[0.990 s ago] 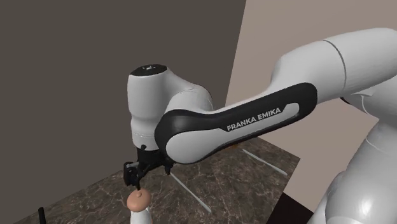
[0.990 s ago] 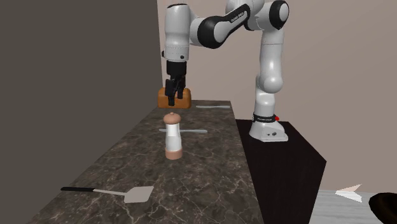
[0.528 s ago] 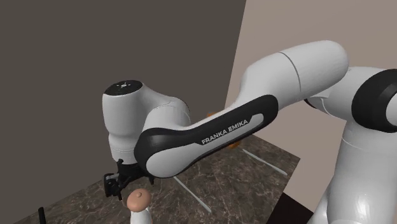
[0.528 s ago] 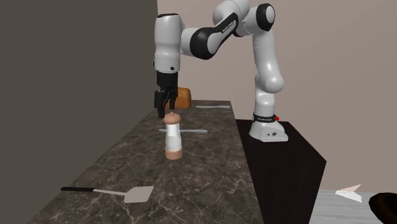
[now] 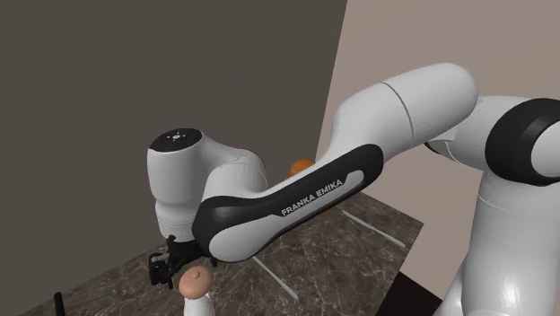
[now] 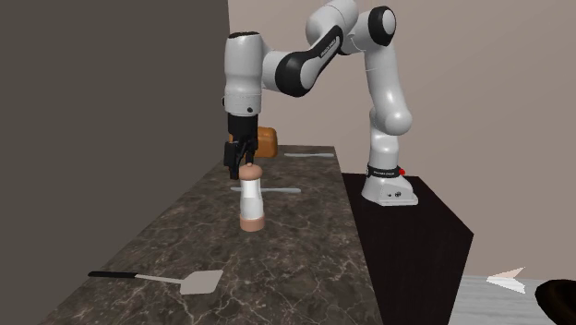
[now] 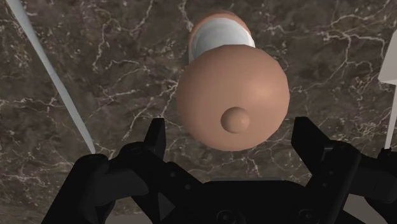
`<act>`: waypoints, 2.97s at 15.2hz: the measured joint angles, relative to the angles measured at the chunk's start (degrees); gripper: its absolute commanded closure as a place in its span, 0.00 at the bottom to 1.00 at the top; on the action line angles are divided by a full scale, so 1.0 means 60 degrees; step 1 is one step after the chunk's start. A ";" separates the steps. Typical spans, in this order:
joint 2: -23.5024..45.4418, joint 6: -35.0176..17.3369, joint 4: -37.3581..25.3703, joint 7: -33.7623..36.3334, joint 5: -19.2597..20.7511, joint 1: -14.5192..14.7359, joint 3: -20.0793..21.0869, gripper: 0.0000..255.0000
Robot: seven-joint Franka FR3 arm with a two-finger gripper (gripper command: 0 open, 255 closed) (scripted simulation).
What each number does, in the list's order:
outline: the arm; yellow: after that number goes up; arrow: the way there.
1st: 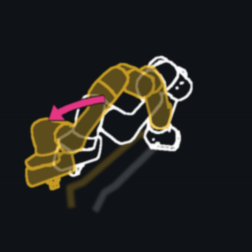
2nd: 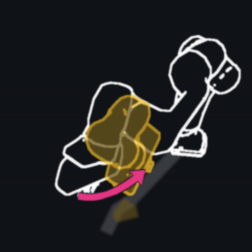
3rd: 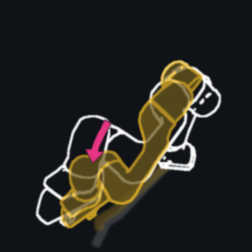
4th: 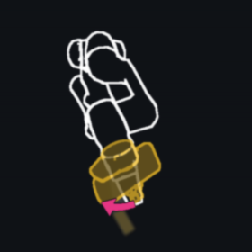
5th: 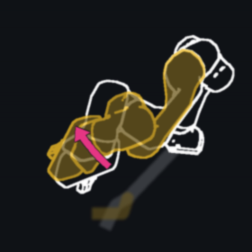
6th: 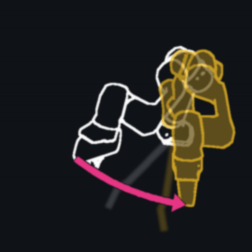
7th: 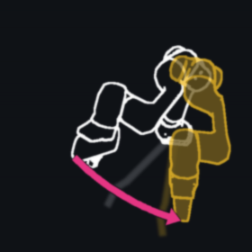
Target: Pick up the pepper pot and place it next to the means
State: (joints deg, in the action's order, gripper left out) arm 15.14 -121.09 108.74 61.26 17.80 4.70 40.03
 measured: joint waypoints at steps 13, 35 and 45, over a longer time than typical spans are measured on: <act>-0.0006 -0.0009 0.0000 0.0001 0.0004 -0.0003 -0.0003 1.00; -0.0809 0.2364 -0.1820 -0.0692 -0.0811 -0.0125 0.0258 1.00; -0.0829 0.3643 -0.3100 -0.0858 -0.0883 -0.0046 0.0307 1.00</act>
State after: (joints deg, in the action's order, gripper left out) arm 10.16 -99.23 90.14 56.12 12.50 4.43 41.87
